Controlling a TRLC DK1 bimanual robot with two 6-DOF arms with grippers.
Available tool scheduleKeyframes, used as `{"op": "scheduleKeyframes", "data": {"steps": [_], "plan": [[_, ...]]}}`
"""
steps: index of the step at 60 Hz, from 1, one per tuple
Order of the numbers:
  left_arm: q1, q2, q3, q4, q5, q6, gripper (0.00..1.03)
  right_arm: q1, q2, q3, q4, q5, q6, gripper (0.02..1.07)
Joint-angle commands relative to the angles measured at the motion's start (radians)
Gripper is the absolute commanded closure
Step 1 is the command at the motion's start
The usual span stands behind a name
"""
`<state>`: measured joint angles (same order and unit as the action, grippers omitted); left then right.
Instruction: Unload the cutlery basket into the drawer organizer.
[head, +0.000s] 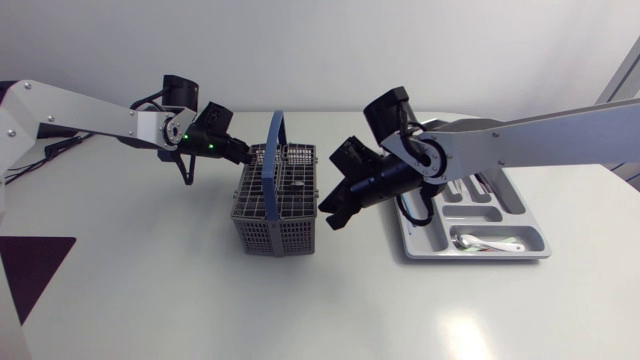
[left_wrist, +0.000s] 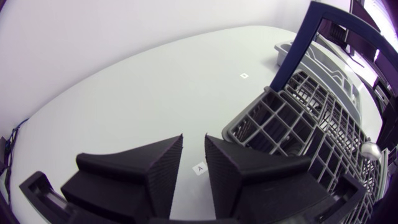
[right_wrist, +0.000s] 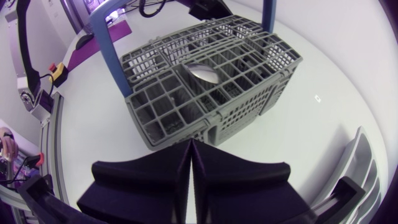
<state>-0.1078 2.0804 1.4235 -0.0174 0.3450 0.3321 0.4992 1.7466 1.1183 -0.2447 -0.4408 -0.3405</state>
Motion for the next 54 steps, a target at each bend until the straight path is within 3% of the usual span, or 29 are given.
{"op": "scheduleKeyframes", "data": {"steps": [1, 13, 18, 30, 41, 54], "plan": [[0.034, -0.045, -0.008, -0.019, 0.02, -0.013, 0.74, -0.051, -0.009, 0.017, -0.013, 0.002, 0.003, 1.02], [0.071, -0.364, -0.287, -0.03, 0.019, 0.12, 0.42, -0.142, 0.064, 0.103, 0.005, -0.009, -0.012, 1.02], [0.077, -0.502, -0.399, -0.049, 0.019, 0.166, 0.37, -0.163, 0.117, 0.163, 0.008, -0.012, -0.011, 1.02], [0.063, -0.766, -0.577, -0.174, 0.042, 0.263, 0.38, -0.183, 0.263, 0.322, 0.018, -0.021, 0.018, 1.02], [-0.004, -0.945, -0.695, -0.288, 0.043, 0.346, 0.39, -0.192, 0.357, 0.468, 0.002, -0.029, 0.038, 1.02], [-0.116, -1.002, -0.753, -0.346, 0.042, 0.354, 0.7, -0.202, 0.473, 0.686, -0.096, -0.068, 0.044, 1.02]]}}
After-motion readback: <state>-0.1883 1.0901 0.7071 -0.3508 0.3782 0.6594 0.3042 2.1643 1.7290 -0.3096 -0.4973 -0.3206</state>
